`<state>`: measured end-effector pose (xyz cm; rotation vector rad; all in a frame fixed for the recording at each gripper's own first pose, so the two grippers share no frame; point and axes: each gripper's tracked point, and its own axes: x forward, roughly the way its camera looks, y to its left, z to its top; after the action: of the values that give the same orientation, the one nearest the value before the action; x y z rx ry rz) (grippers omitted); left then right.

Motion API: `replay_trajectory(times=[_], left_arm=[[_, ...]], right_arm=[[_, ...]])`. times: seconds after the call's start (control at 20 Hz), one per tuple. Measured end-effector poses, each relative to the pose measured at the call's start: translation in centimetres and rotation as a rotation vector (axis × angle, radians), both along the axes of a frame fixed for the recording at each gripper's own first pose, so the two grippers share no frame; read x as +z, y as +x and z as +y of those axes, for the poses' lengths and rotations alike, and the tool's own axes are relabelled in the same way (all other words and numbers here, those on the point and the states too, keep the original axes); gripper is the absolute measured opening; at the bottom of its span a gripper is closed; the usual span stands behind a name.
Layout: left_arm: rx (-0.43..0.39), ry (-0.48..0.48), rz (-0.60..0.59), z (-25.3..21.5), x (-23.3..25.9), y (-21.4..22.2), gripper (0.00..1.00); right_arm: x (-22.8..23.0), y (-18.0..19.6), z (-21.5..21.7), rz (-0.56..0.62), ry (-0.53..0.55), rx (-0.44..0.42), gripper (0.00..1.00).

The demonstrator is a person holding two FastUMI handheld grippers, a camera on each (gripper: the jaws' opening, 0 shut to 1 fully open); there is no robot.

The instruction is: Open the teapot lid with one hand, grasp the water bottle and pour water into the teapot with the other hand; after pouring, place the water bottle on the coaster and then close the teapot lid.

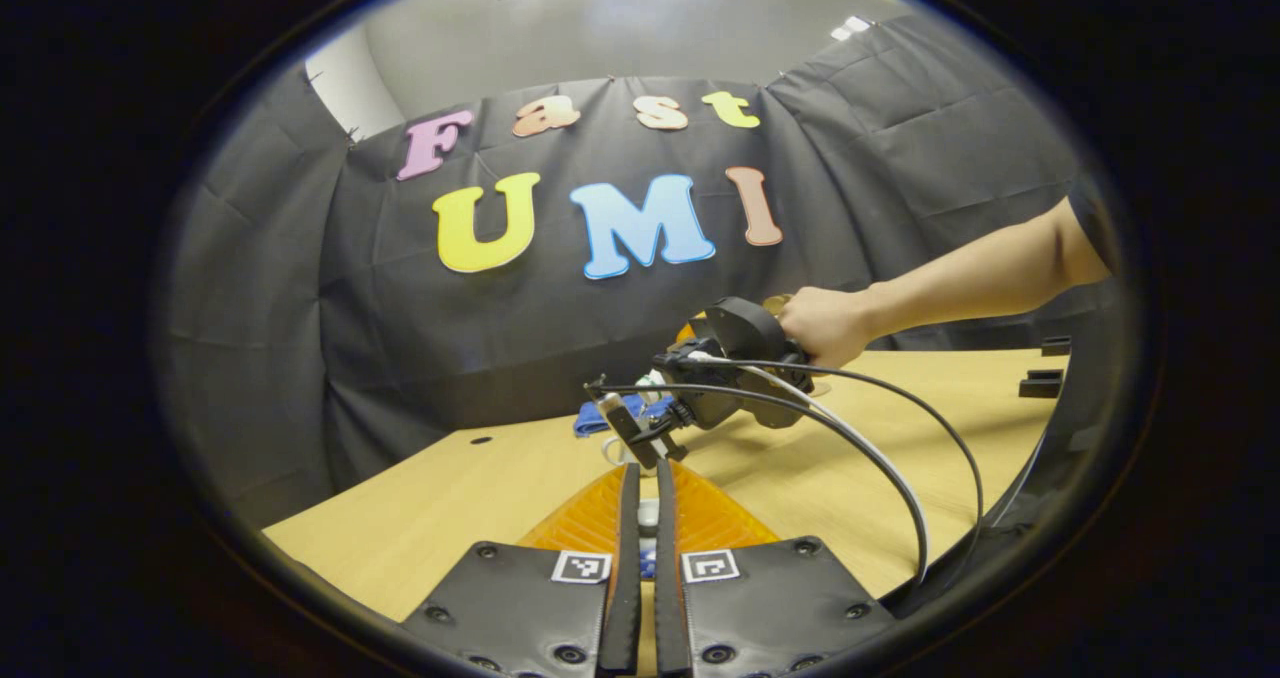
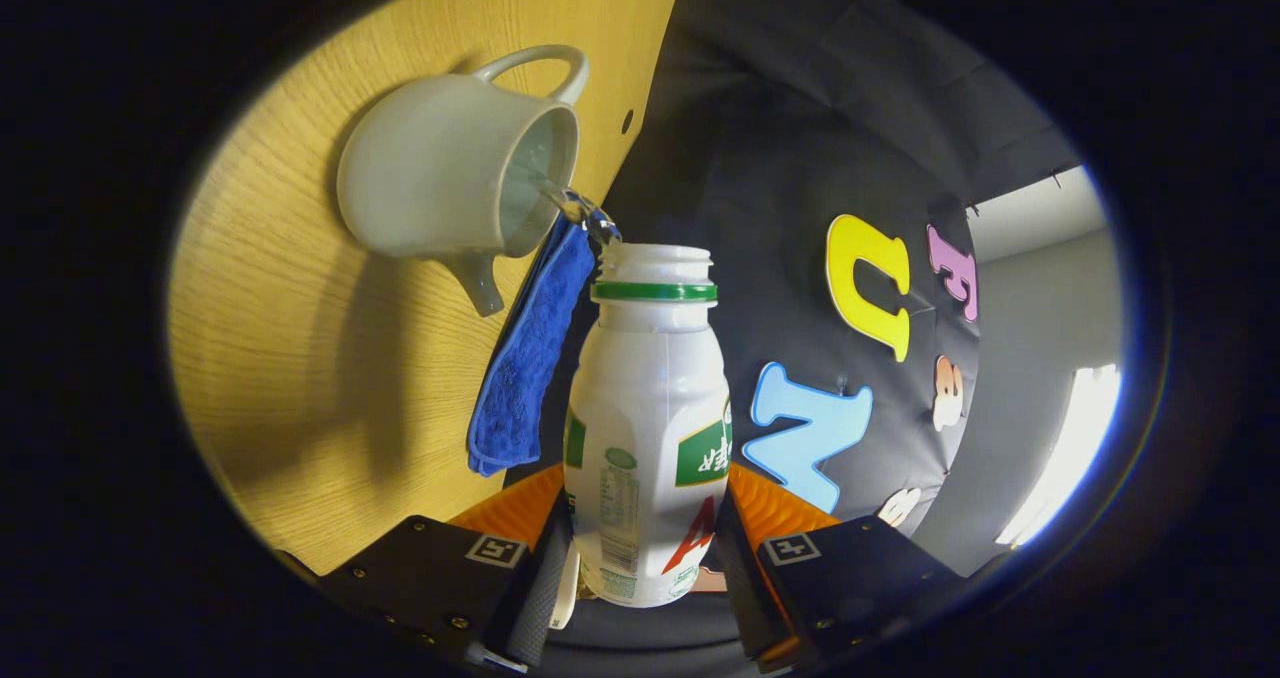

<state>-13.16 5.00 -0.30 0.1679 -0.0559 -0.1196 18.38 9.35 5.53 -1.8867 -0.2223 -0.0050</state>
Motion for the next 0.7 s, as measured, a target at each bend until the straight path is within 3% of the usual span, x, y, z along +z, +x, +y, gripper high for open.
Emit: replay_trajectory(times=[0.7], left_arm=[[0.003, 0.002, 0.007, 0.06, 0.05, -0.10, 0.16]], right_arm=[[0.78, 0.17, 0.45, -0.036, -0.078, 0.013, 0.71]])
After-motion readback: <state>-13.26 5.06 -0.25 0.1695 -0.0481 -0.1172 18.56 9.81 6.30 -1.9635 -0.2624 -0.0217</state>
